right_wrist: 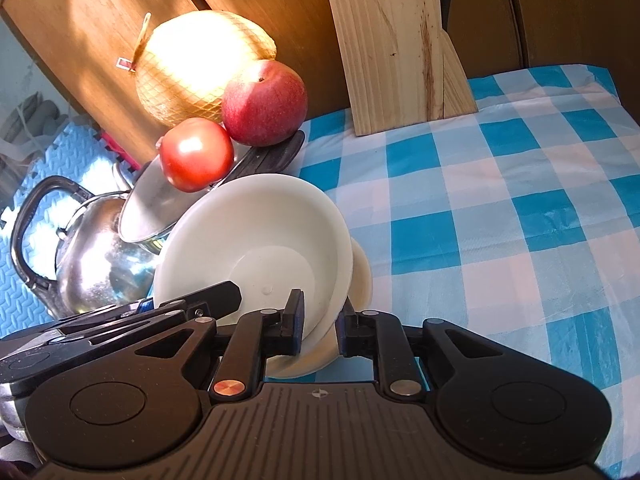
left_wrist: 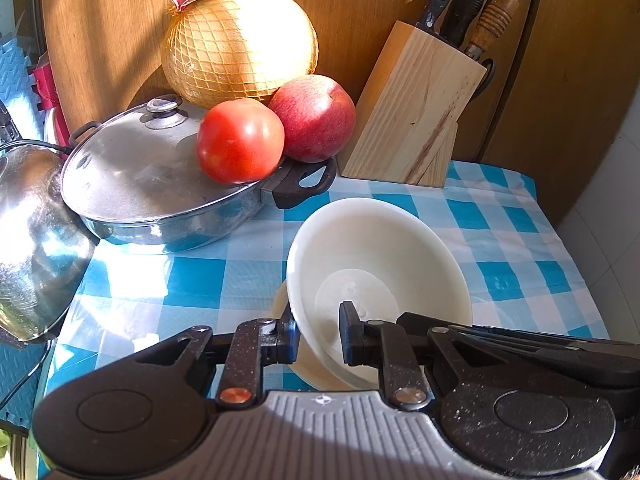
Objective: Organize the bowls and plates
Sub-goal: 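Carry the cream bowl back and lower it into the nested bowls, then open both grippers to release the bowl in the stack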
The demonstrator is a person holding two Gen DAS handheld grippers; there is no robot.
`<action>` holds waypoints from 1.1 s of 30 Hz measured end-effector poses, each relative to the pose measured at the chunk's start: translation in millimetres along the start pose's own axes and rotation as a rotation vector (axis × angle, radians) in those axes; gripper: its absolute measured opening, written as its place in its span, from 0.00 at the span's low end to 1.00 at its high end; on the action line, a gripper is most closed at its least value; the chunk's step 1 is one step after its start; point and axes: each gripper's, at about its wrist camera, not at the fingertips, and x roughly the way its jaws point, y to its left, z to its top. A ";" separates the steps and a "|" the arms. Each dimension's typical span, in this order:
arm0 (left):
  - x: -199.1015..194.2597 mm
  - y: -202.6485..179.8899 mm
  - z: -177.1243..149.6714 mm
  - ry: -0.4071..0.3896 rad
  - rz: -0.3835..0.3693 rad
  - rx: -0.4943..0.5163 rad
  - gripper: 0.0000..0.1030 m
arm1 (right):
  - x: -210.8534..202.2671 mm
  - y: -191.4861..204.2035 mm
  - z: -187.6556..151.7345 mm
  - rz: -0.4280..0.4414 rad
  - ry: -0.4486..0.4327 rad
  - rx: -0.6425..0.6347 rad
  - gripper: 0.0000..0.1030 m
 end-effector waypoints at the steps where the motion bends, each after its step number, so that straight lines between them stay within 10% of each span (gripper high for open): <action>1: 1.9 1.4 -0.8 0.010 -0.002 -0.006 0.12 | 0.4 1.4 -0.4 -0.008 0.001 -0.008 0.23; 19: 15.3 8.8 -6.2 0.075 -0.013 -0.025 0.13 | 4.5 10.0 -3.5 -0.062 0.008 -0.066 0.26; 33: 5.9 23.9 -0.1 0.030 -0.010 -0.053 0.15 | -4.9 0.3 3.7 -0.129 -0.055 -0.078 0.50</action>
